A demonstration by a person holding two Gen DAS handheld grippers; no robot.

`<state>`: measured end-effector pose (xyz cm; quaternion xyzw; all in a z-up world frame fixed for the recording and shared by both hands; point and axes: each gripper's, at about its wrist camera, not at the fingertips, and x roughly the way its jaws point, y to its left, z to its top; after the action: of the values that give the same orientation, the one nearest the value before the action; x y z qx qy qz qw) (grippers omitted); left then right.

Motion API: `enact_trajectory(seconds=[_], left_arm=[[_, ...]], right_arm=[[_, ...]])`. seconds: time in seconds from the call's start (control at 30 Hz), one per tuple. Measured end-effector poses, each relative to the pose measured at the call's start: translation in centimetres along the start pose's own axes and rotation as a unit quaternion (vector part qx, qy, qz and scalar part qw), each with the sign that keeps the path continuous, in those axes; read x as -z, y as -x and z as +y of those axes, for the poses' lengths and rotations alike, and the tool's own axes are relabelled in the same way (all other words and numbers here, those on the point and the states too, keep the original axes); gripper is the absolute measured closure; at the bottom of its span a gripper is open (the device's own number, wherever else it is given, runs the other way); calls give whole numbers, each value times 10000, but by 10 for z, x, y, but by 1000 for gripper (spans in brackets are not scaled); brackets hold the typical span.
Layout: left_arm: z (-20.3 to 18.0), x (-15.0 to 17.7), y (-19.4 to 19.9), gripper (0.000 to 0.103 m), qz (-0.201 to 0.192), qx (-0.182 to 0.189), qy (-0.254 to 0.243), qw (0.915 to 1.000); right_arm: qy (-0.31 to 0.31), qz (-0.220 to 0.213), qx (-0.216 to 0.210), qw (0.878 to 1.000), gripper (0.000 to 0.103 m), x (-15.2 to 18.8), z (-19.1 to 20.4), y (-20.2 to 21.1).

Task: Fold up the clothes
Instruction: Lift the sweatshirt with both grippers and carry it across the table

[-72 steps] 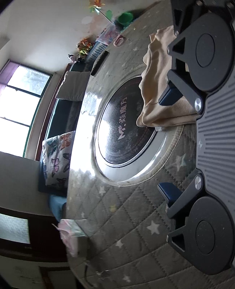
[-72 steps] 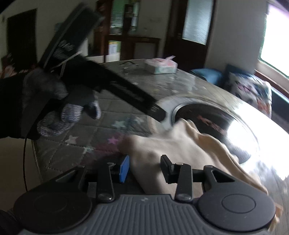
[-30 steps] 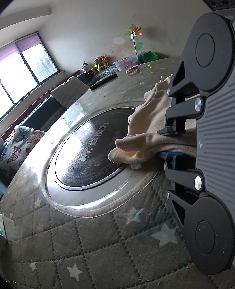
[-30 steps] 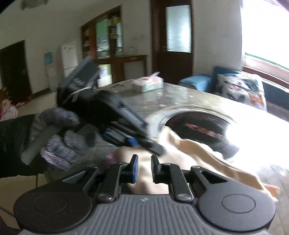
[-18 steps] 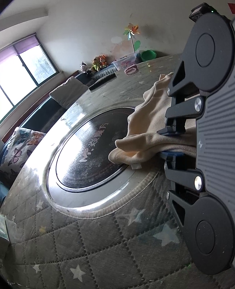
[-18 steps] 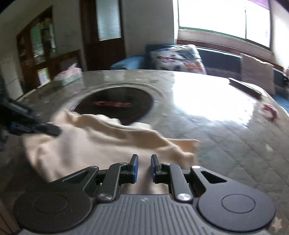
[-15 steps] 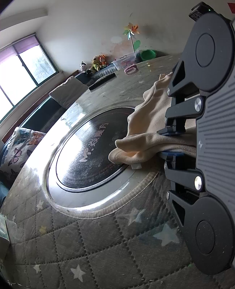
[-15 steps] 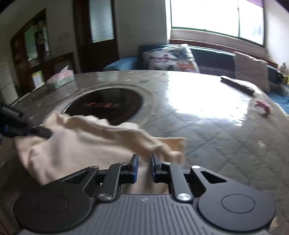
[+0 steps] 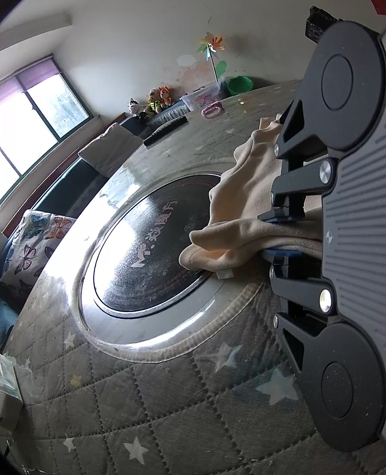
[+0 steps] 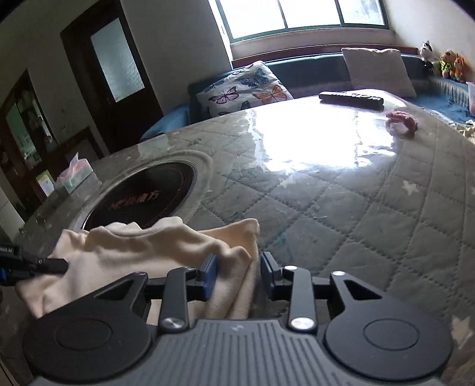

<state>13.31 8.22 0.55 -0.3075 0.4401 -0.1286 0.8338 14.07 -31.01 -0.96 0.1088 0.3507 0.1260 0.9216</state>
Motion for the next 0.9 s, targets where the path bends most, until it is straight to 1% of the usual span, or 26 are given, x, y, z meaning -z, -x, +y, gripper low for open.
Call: enact_trajectory(seconds=[0.03, 0.07, 0.17, 0.27, 0.37, 0.5, 0.7, 0.9], left_arm=[[-2, 0, -1, 85, -2, -40, -23, 10000], [-4, 0, -1, 85, -2, -85, -42, 10000], [-14, -2, 0, 86, -16, -152, -127, 9998], [-31, -8, 2, 87, -62, -104, -316, 9994], [-49, -14, -1, 87, -95, -16, -513, 9986], [-79, -19, -18, 88, -31, 20, -722, 9974], [-129, -27, -54, 89, 81, 171, -981, 9950], [-177, -35, -95, 89, 213, 249, -1269, 9914]], right_arm=[[4, 4, -28, 10000, 74, 0, 2, -1], [2, 30, -65, 10000, 85, 0, 3, -2], [-40, 0, -87, 10000, 93, -1, 5, -1], [-93, -169, -155, 9997, 94, -6, 3, 10], [-53, -370, -136, 9992, 94, -13, 1, 23], [7, -549, -20, 9985, 95, -26, -7, 37], [63, -817, 354, 9960, 95, -50, -33, 56], [-30, -1050, 835, 9910, 95, -78, -71, 71]])
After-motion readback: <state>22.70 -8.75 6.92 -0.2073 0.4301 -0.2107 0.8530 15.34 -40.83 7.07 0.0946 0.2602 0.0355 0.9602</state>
